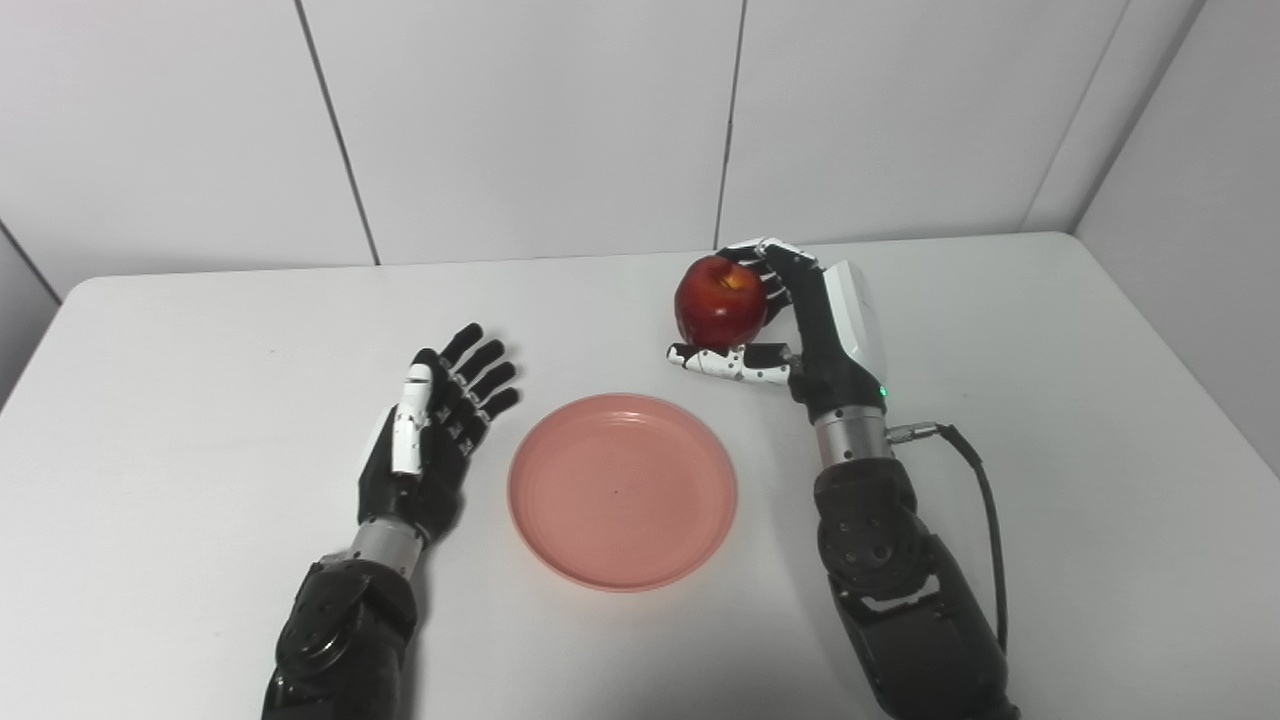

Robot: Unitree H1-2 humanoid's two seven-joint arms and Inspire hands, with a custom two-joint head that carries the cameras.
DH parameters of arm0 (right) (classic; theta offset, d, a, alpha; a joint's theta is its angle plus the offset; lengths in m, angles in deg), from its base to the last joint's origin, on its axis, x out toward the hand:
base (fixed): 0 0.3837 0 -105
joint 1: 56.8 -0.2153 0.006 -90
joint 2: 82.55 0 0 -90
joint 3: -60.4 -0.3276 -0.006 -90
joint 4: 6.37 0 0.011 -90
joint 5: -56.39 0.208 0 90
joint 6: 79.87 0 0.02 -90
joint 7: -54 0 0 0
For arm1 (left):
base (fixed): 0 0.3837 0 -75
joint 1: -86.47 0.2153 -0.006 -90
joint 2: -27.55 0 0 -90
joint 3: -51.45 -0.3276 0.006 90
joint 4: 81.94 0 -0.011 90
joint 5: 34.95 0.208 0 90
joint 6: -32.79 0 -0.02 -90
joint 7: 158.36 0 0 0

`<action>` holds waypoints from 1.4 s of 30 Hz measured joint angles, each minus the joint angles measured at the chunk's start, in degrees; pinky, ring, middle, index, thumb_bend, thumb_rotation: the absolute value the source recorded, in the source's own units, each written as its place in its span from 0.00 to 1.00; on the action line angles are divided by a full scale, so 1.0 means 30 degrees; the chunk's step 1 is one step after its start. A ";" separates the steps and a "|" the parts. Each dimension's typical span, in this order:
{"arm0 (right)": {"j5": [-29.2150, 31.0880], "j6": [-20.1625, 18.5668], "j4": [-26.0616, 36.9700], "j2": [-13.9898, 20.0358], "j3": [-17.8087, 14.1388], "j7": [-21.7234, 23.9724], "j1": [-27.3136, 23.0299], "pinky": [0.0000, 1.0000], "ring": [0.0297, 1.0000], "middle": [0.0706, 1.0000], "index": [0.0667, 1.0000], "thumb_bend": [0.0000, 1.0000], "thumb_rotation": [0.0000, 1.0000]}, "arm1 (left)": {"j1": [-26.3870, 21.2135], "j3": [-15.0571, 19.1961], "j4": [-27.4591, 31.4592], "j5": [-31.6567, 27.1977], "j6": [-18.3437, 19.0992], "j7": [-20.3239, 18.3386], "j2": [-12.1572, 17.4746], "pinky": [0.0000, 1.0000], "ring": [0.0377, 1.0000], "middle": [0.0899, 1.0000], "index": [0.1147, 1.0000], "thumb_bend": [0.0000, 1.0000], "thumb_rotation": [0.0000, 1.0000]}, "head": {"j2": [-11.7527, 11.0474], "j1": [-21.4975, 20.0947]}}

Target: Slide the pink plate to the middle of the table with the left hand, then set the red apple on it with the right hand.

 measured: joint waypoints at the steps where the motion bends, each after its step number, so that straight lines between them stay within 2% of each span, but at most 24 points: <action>1: 0.0000 0.0000 0.0003 -0.0145 0.0197 0.0091 0.0003 0.38 0.43 0.46 0.45 0.51 0.14 | 0.0001 -0.0001 0.0000 0.0015 0.0000 0.0042 -0.0092 0.84 0.84 0.84 0.82 0.36 1.00 | 0.0029 0.0352; 8: 0.0228 0.0382 -0.0153 -0.1085 0.1361 0.0974 0.0133 0.36 0.41 0.46 0.45 0.51 0.14 | 0.0026 0.0009 0.0030 0.0067 0.0000 0.0301 -0.0549 0.84 0.83 0.84 0.81 0.37 1.00 | 0.0234 0.1468; 13: 0.0162 0.1325 -0.1080 -0.1169 0.2014 0.0938 0.0434 0.36 0.41 0.46 0.45 0.51 0.14 | 0.0025 -0.0002 0.0099 0.0482 0.0000 0.0786 -0.0832 0.84 0.83 0.84 0.82 0.35 1.00 | 0.0439 0.2344; 21: -0.0263 0.1478 -0.1278 -0.1452 0.2914 0.1045 0.0828 0.29 0.35 0.43 0.45 0.51 0.13 | -0.0012 0.0111 0.0059 0.0692 -0.0023 0.0874 -0.0951 0.83 0.84 0.83 0.81 0.35 1.00 | 0.0527 0.2729; 24: -0.0291 0.1572 -0.1458 -0.1447 0.3055 0.1114 0.0947 0.27 0.32 0.41 0.45 0.51 0.13 | -0.0039 0.0164 0.0037 0.0699 -0.0041 0.0874 -0.0952 0.82 0.83 0.82 0.80 0.35 1.00 | 0.0527 0.2729; 31: -0.0247 0.1644 -0.1835 -0.1334 0.3046 0.1116 0.1717 0.32 0.38 0.45 0.45 0.51 0.13 | -0.0043 0.0210 0.0050 0.0840 -0.0040 0.0875 -0.0937 0.81 0.83 0.82 0.81 0.36 1.00 | 0.0645 0.2846; 35: -0.0207 0.1657 -0.2018 -0.1232 0.3030 0.1128 0.2053 0.29 0.35 0.43 0.45 0.51 0.13 | -0.0044 0.0236 0.0075 0.0840 -0.0038 0.0881 -0.0939 0.81 0.83 0.83 0.81 0.36 1.00 | 0.0674 0.2846; 42: -0.0222 0.1693 -0.2302 -0.1199 0.2967 0.1124 0.2353 0.30 0.37 0.44 0.45 0.51 0.13 | -0.0043 0.0230 0.0108 0.0839 -0.0024 0.0986 -0.0944 0.81 0.84 0.83 0.82 0.35 1.00 | 0.0762 0.2787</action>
